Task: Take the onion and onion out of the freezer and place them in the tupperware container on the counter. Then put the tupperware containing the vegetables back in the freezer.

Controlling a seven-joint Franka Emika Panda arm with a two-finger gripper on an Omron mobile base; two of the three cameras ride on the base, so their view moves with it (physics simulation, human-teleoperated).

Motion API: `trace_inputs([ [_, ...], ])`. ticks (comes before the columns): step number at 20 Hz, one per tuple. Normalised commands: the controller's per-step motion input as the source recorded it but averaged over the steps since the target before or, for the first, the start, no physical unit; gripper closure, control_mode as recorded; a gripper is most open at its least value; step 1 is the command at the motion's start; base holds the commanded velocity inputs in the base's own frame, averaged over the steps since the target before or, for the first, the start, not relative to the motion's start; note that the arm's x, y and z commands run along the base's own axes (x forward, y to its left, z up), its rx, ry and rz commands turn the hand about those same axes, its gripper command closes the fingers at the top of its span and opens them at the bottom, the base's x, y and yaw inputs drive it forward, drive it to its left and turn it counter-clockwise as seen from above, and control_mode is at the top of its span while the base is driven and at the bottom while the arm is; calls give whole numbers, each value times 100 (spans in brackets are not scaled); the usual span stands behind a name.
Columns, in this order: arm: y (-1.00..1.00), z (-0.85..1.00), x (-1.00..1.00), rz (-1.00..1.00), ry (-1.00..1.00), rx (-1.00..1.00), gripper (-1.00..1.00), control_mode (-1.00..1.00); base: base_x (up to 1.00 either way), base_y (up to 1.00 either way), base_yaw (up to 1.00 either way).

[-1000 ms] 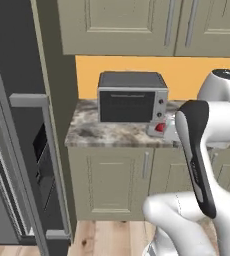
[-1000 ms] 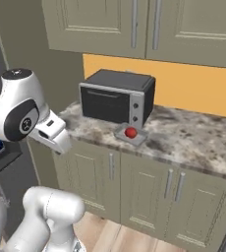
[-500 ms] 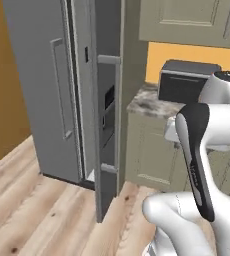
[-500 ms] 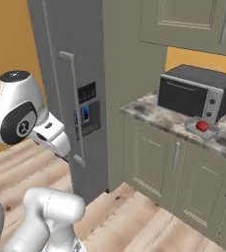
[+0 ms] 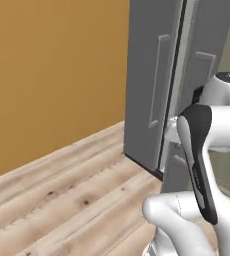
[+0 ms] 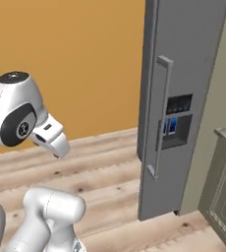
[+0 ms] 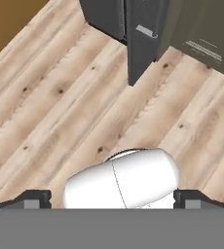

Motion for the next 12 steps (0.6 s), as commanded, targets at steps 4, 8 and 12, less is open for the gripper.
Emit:
trace_inputs([
  [4,0,0,0,0,0,0,-100,100,100,51,17],
  [8,0,0,0,0,0,0,-100,100,100,36,-2],
  [12,0,0,0,0,0,0,-100,100,100,34,-31],
])
